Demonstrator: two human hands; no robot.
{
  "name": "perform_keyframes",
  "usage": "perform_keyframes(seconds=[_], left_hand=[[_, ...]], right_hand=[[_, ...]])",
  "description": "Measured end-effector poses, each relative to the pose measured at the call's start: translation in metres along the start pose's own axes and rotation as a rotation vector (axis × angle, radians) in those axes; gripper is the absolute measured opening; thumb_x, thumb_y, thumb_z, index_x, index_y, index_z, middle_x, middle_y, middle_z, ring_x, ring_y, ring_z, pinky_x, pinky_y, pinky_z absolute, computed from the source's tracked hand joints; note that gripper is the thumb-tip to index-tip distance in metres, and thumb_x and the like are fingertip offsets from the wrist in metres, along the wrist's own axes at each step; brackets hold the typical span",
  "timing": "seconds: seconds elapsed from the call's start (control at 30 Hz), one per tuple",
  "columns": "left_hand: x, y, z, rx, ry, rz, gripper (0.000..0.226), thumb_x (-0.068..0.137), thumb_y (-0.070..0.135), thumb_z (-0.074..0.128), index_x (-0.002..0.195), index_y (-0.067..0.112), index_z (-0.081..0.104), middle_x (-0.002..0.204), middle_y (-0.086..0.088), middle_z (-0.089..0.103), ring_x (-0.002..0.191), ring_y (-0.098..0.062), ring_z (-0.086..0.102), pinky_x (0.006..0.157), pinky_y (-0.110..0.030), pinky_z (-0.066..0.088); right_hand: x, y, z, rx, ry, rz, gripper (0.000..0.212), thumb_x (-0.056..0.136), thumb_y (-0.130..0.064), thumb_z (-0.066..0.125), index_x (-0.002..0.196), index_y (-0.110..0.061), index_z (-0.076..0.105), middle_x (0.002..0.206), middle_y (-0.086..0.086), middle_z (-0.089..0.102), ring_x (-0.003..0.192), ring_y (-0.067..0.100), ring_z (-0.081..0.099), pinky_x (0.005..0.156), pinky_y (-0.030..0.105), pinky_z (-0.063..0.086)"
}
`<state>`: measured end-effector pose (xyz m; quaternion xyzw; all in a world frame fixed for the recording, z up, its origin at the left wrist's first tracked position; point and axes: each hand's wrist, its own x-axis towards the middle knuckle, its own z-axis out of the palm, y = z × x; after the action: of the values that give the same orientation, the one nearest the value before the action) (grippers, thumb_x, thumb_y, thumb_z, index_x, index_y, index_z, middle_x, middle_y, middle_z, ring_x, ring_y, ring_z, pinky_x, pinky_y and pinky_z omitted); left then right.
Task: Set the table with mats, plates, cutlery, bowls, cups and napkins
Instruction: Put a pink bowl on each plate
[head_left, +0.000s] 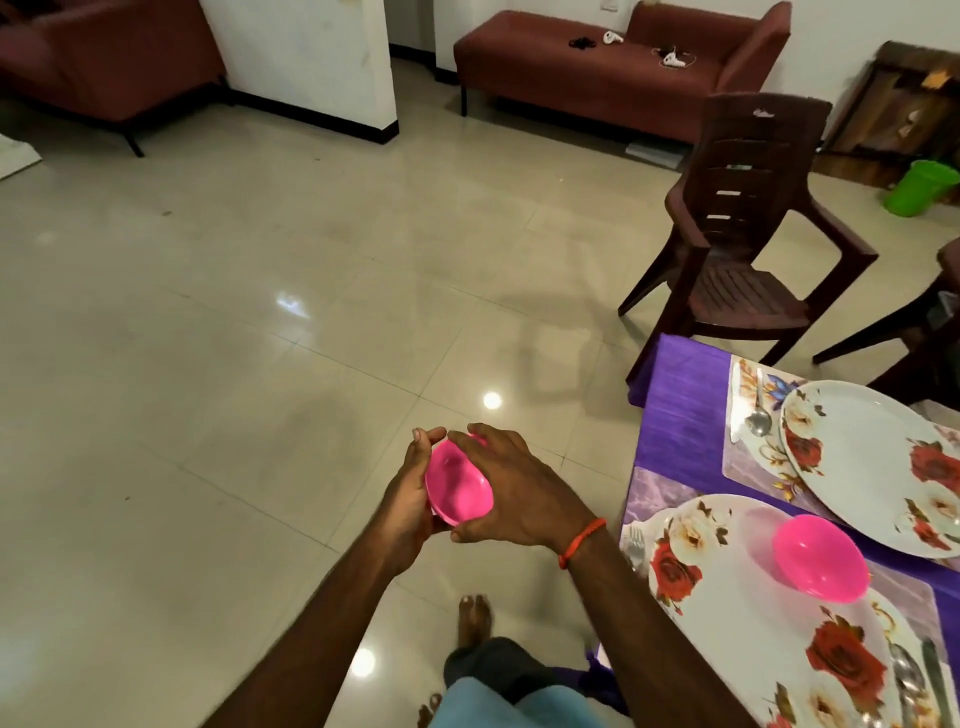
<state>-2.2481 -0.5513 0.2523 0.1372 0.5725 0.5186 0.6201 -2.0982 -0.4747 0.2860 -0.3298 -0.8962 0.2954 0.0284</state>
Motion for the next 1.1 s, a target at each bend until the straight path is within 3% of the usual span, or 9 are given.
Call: perform_keyframes(seconds=[0.17,0.47,0.63,0.77,0.93,1.1], left_hand=[[0.05,0.034,-0.004,0.085,-0.048,-0.001,0.067,0.092,0.076,0.032,0.129,0.034,0.067,0.129,-0.002,0.071,0.12,-0.031,0.066,0.074,-0.042,0.057],[0.156,0.115,0.017,0.118,-0.069,0.022,0.075,0.09,0.079,0.036,0.137,0.027,0.063,0.133,-0.006,0.069,0.124,-0.029,0.065,0.093,-0.054,0.057],[0.195,0.151,0.034,0.083,-0.062,0.028,0.07,0.095,0.073,0.035,0.134,0.021,0.064,0.126,-0.01,0.072,0.112,-0.029,0.07,0.069,-0.039,0.058],[0.232,0.17,0.038,0.089,-0.043,0.001,0.073,0.09,0.077,0.043,0.135,0.023,0.062,0.129,-0.01,0.07,0.114,-0.031,0.068,0.075,-0.043,0.057],[0.284,0.195,0.043,0.08,-0.114,-0.033,0.067,0.093,0.07,0.045,0.134,0.02,0.063,0.125,-0.009,0.073,0.118,-0.032,0.068,0.101,-0.052,0.052],[0.347,0.235,0.059,0.111,-0.179,-0.054,0.059,0.096,0.066,0.048,0.132,0.023,0.065,0.122,-0.007,0.074,0.112,-0.03,0.072,0.103,-0.056,0.053]], right_hand=[[0.051,0.019,-0.013,0.039,0.028,0.015,0.112,0.065,-0.049,0.089,0.154,-0.039,0.022,0.162,-0.002,0.022,0.147,0.021,0.019,0.104,0.045,0.047],[0.149,0.066,-0.068,0.082,0.13,0.061,0.114,0.064,-0.048,0.089,0.157,-0.028,0.026,0.159,0.0,0.028,0.144,0.022,0.023,0.108,0.045,0.044],[0.186,0.086,-0.091,0.115,0.184,0.087,0.117,0.063,-0.049,0.089,0.157,-0.032,0.022,0.159,0.001,0.026,0.145,0.022,0.021,0.109,0.044,0.042],[0.216,0.101,-0.105,0.165,0.236,0.113,0.119,0.065,-0.041,0.089,0.159,-0.029,0.017,0.156,0.001,0.031,0.141,0.022,0.026,0.111,0.04,0.04],[0.257,0.123,-0.122,0.152,0.282,0.158,0.116,0.066,-0.039,0.087,0.159,-0.031,0.018,0.156,0.001,0.03,0.142,0.02,0.023,0.113,0.037,0.036],[0.311,0.158,-0.149,0.148,0.303,0.235,0.115,0.067,-0.042,0.088,0.159,-0.031,0.02,0.158,0.0,0.027,0.143,0.018,0.021,0.114,0.034,0.034]])
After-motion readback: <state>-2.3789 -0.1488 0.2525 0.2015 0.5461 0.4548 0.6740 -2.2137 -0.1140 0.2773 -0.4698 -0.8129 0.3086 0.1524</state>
